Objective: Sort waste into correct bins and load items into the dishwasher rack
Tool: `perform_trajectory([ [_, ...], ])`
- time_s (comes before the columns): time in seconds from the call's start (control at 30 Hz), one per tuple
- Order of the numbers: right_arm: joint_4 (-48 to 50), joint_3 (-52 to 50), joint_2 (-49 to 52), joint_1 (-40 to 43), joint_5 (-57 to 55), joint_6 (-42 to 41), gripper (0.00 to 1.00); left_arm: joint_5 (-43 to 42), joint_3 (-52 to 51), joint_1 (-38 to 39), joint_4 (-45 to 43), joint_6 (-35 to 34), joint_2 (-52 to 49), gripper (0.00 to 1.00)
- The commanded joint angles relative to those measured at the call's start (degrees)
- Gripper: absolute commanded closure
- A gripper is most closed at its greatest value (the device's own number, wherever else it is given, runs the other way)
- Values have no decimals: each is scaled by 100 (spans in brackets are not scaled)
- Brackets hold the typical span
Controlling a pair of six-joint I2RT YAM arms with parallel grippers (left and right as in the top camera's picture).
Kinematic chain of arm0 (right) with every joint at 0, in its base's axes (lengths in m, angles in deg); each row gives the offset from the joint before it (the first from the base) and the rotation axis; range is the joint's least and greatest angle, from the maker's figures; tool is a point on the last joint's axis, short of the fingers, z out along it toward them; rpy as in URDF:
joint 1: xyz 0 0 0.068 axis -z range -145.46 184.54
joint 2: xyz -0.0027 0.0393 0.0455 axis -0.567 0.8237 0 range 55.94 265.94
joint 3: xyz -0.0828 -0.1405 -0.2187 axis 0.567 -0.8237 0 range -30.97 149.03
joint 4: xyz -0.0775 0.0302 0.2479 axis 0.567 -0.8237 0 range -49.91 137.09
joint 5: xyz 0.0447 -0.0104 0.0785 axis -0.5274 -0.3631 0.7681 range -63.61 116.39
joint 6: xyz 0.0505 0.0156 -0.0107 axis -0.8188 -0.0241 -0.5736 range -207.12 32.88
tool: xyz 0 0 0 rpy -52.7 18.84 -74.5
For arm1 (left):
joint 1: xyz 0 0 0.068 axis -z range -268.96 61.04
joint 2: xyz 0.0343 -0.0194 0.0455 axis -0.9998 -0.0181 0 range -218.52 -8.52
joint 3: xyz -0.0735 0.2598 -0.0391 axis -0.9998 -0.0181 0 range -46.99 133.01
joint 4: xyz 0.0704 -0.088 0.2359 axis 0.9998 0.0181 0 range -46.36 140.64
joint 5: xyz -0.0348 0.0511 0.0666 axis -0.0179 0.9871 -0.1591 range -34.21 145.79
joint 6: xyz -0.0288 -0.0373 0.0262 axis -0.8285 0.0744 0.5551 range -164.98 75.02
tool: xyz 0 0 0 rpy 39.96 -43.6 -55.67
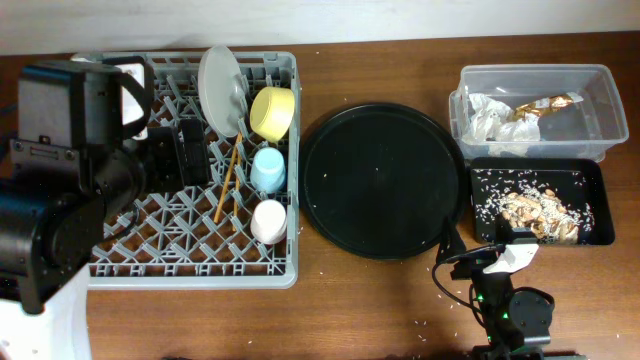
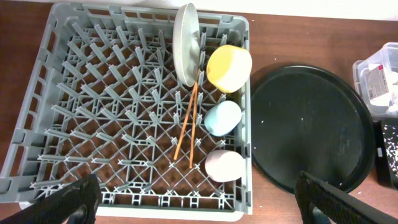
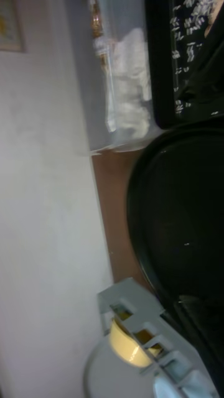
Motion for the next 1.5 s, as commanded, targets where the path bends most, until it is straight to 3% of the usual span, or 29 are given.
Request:
perform_trajectory([
  [0.0,-15,-42,-61,-28,37,42,2,-17,0,-11,4,-15,31,1],
  [0.67,-11,-42,-61,-28,37,44,1,-17,-2,-11,4,-15,31,1],
  [0.77,-11,-42,-61,-28,37,44,1,146,-444,-153,-293,-13,120,1],
  [1.0,-11,-42,-61,-28,37,44,2,240,-5375,-562,-3928,52,1932,1],
  [1.2,-11,-42,-61,-28,37,44,2,240,-8314,-857,-5974,96,3611,1],
  [1.33,-11,-42,-61,-28,37,44,1,136,-10786,-1117,-7287,96,5816,1],
  [1.47,-11,-42,-61,-28,37,44,2,109,-12069,-1176,-8223,94,6902,1],
])
